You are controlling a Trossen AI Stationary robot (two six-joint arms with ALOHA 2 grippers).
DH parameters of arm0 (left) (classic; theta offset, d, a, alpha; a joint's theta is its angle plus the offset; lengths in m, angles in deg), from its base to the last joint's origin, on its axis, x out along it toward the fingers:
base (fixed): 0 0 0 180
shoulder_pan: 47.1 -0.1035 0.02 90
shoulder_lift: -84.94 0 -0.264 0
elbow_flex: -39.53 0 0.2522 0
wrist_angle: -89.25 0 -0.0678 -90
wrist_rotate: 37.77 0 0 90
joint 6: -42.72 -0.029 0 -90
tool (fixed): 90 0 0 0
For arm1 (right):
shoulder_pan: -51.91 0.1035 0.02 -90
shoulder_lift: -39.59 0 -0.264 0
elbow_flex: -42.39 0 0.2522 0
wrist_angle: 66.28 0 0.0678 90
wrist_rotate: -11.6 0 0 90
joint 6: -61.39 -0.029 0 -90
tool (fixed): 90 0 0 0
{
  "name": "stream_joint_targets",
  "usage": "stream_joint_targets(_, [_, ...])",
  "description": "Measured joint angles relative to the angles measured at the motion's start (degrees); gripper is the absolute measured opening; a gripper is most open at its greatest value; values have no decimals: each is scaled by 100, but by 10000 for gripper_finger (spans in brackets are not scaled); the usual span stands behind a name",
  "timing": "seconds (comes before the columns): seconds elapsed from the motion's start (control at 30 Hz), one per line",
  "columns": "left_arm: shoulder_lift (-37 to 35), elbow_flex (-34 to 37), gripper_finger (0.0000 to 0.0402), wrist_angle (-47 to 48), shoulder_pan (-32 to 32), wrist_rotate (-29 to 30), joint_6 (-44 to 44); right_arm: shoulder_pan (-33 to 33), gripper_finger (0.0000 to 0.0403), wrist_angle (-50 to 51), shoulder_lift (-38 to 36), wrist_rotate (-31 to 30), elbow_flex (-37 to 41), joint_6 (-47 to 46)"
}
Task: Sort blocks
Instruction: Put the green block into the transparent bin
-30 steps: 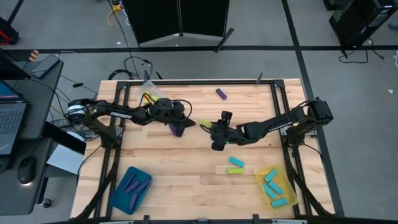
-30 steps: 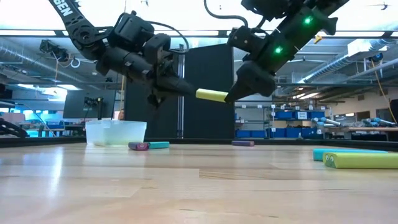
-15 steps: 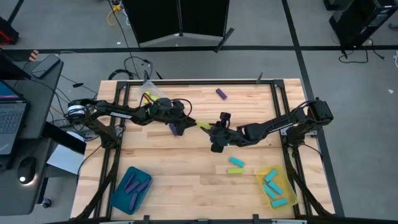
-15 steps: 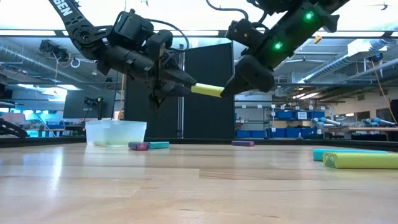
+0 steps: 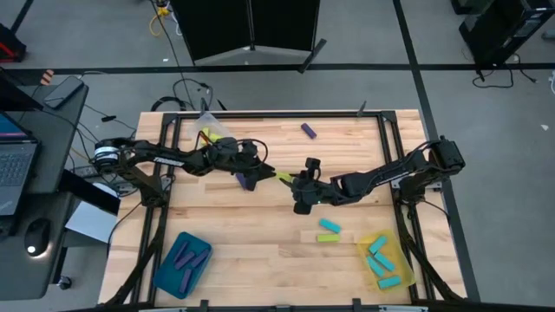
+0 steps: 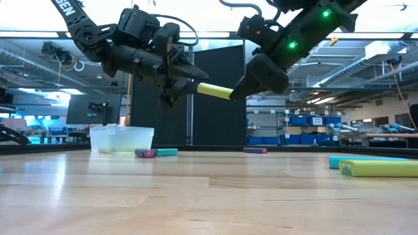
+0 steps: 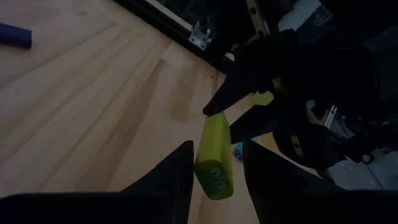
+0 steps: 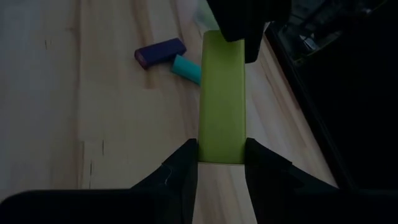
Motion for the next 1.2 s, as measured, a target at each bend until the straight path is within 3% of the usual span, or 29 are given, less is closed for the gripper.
stream_joint_targets(0.6, [4, 0, 141, -18, 2, 33, 275, -2, 121, -197, 0, -9, 0, 171])
stream_joint_targets(1.0, [501, 0, 87, -493, -2, -164, 370, -2, 121, -47, 0, -56, 13, 198])
stream_joint_targets(1.2, [300, 4, 80, -515, -104, -132, -186, -2, 142, -105, -2, -247, -9, -34])
